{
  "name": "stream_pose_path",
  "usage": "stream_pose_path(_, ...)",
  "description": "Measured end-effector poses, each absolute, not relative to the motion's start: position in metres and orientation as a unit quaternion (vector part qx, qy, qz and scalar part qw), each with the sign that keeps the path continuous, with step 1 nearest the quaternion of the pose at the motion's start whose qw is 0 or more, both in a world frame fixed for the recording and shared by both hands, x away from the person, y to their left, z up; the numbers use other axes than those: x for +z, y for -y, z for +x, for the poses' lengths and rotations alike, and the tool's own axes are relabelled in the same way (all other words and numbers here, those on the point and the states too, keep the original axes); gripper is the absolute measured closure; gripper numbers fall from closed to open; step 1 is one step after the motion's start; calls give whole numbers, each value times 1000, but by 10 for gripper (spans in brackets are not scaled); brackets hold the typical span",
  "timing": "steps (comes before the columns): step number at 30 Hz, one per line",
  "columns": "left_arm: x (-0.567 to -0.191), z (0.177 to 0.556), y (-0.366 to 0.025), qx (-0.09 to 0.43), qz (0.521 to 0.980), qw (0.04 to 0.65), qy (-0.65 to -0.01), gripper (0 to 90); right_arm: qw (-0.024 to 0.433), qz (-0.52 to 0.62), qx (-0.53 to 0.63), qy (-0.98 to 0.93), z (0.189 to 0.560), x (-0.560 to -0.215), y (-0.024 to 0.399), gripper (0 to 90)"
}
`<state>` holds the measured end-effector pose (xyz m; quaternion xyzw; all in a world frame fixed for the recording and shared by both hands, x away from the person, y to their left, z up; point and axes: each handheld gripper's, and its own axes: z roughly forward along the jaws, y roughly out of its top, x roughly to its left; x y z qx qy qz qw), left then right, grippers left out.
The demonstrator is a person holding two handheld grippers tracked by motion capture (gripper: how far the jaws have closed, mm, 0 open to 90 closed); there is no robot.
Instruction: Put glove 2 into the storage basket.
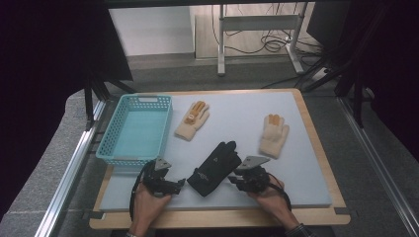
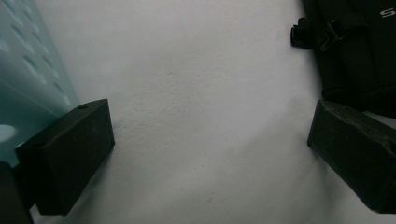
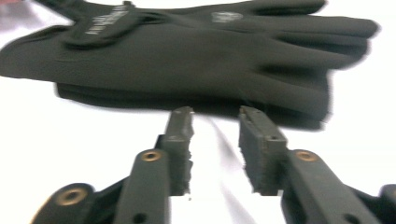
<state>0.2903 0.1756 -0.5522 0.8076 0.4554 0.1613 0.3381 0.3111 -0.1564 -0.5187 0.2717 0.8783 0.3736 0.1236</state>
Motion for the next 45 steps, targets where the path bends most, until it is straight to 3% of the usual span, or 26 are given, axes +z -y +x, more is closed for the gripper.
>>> stream_pose_path(9, -552, 290, -176, 161, 807, 339, -456, 6, 152, 330, 370, -855, 328, -518, 220, 249)
stream_pose_path(17, -552, 290, -176, 160, 807, 339, -456, 6, 179, 366, 342, -846, 334, -531, 247, 145)
stream_pose_path(34, -550, 288, -180, 155, 805, 343, -458, 44, 184, 372, 349, -840, 332, -532, 248, 141)
stream_pose_path(45, -522, 280, -173, 134, 813, 359, -439, 46, 185, 370, 349, -841, 332, -532, 248, 141)
